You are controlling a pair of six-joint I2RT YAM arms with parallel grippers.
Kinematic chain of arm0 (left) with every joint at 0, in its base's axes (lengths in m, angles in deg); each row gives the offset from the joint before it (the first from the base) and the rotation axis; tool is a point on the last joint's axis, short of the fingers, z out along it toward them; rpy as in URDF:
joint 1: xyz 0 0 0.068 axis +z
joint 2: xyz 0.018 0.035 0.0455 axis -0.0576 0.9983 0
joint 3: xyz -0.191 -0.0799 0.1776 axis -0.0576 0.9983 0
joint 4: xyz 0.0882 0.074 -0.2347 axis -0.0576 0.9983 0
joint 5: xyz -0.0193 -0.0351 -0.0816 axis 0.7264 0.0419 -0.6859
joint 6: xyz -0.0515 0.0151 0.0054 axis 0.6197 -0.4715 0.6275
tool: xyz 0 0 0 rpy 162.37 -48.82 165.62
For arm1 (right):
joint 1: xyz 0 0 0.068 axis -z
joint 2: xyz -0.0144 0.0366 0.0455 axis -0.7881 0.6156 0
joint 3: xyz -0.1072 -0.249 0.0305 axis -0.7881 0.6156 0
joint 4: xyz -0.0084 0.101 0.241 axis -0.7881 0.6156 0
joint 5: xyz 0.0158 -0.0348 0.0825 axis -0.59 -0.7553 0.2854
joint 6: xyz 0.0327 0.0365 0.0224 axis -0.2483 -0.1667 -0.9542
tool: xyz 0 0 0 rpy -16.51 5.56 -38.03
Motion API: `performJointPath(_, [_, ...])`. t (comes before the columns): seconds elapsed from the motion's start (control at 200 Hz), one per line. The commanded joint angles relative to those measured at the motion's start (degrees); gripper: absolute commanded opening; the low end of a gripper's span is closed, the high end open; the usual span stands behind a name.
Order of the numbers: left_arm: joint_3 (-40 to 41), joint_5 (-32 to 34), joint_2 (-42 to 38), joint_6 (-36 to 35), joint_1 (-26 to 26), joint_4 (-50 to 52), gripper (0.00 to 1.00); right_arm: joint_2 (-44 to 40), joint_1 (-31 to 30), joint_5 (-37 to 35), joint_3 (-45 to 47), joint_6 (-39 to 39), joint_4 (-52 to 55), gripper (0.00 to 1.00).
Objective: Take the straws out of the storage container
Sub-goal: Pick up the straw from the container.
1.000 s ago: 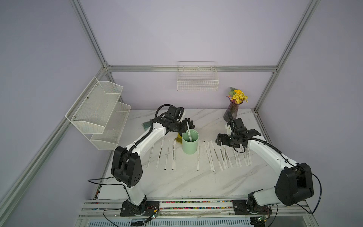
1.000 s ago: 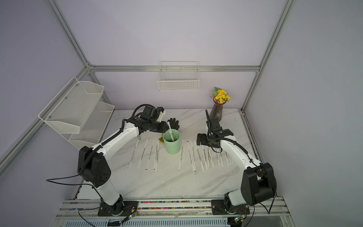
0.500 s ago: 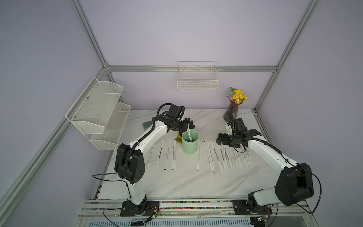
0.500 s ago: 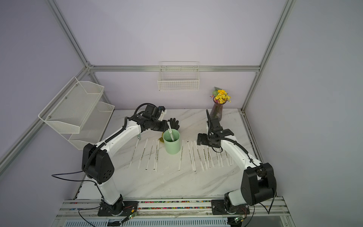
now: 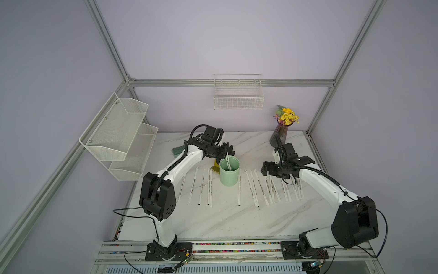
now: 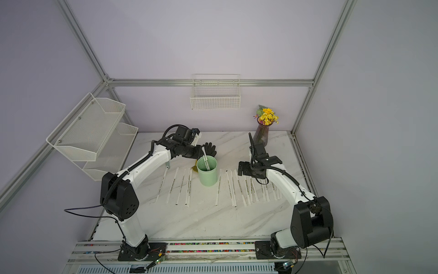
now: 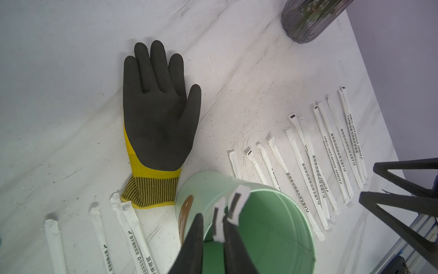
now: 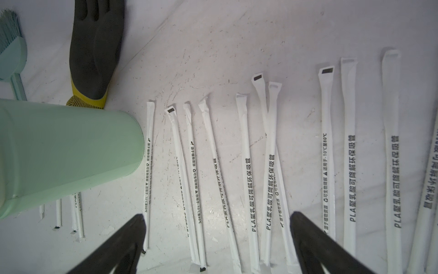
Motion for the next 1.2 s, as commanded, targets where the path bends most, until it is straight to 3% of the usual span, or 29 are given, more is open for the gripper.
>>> performJointPath(0.0, [-2.33, -0.06, 0.47, -0.91, -0.24, -0.86, 0.15, 0.42, 0.42, 0.18, 1.05, 0.49, 0.4, 0.97])
performJointPath(0.455, [-2.51, -0.31, 0.08, -1.44, -0.24, -0.26, 0.05, -0.12, 0.51, 0.18, 1.23, 0.36, 0.4, 0.97])
performJointPath(1.195, [-12.33, 1.6, -1.94, -5.05, -0.24, 13.99, 0.04, -0.76, 0.53, 1.63, 0.74, 0.34, -0.25, 0.97])
